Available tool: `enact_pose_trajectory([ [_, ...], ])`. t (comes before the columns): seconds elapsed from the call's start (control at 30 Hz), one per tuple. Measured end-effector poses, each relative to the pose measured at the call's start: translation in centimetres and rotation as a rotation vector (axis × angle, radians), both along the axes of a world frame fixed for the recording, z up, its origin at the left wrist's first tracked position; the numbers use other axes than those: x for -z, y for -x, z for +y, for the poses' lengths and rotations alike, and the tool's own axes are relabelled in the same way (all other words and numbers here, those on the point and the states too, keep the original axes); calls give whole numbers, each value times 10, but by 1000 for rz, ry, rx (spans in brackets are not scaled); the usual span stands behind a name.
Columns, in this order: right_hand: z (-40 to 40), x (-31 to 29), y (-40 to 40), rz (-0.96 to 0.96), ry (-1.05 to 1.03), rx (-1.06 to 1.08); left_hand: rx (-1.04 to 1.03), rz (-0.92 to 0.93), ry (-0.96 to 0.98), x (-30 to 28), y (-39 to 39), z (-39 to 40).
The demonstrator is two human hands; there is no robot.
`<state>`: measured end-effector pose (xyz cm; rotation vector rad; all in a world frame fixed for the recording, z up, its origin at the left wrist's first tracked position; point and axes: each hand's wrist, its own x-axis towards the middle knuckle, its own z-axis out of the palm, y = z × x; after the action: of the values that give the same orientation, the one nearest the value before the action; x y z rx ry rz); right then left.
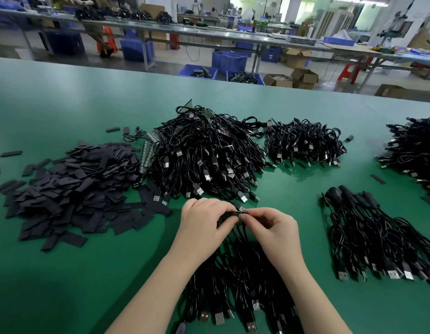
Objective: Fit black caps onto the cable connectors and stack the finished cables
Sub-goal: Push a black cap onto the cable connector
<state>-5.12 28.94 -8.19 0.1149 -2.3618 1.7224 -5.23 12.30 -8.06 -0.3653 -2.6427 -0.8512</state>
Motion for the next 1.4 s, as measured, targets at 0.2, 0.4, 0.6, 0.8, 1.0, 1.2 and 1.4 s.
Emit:
enact_pose_trajectory([
  [0.2, -2, -1, -1, 9, -33, -9, -43, -13, -7, 1, -1, 2],
  [0.4, -6, 1, -3, 175, -226, 53, -99, -7, -65, 0, -2, 8],
  [0.6, -10, 5, -3, 267, -276, 104, -141, -21, -53, -1, -2, 13],
  [0.8, 0, 3, -3, 118, -138, 233, -157, -11, -42, 2, -1, 10],
  [1.0, 35, -20, -6, 105, 186, 523, -159, -1, -49, 3, -1, 6],
  [1.2, 49, -51, -51, 451, 325, 736, -151, 33, -19, 5, -1, 8],
  [1.4, 46, -73, -83, 519, 356, 756, -154, -23, 175, 3, 0, 13],
])
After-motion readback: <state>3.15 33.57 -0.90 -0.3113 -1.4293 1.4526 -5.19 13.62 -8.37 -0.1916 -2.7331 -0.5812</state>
